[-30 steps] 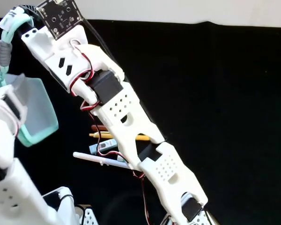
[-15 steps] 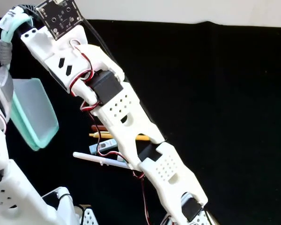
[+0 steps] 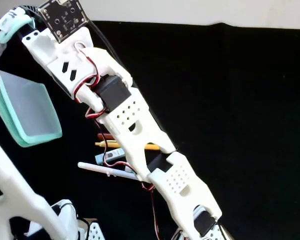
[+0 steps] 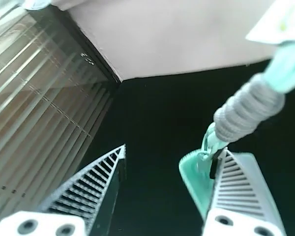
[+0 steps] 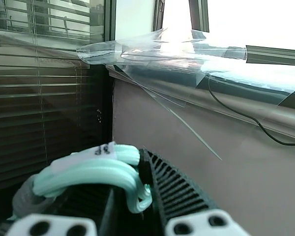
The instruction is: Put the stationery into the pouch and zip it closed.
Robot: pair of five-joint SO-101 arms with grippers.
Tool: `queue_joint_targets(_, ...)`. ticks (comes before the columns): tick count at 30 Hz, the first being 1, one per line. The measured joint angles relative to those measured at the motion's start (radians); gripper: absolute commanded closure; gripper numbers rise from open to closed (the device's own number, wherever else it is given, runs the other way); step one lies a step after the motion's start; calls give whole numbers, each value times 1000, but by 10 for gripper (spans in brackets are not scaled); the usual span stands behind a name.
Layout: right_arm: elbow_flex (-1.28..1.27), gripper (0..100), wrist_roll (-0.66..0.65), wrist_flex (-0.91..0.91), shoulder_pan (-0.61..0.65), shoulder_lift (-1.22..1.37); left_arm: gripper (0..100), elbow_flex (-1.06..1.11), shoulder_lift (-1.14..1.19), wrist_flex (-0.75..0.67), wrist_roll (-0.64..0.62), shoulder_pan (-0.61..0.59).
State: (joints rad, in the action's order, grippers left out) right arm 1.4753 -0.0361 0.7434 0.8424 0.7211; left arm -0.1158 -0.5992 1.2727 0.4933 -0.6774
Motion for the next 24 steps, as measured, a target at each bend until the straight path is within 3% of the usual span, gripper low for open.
queue_joint_targets(14,0,992,0,0,0,0,709,-517,176,420,181,63)
queue_joint_targets(24,0,992,0,0,-2,0,709,-580,233,454,276,49)
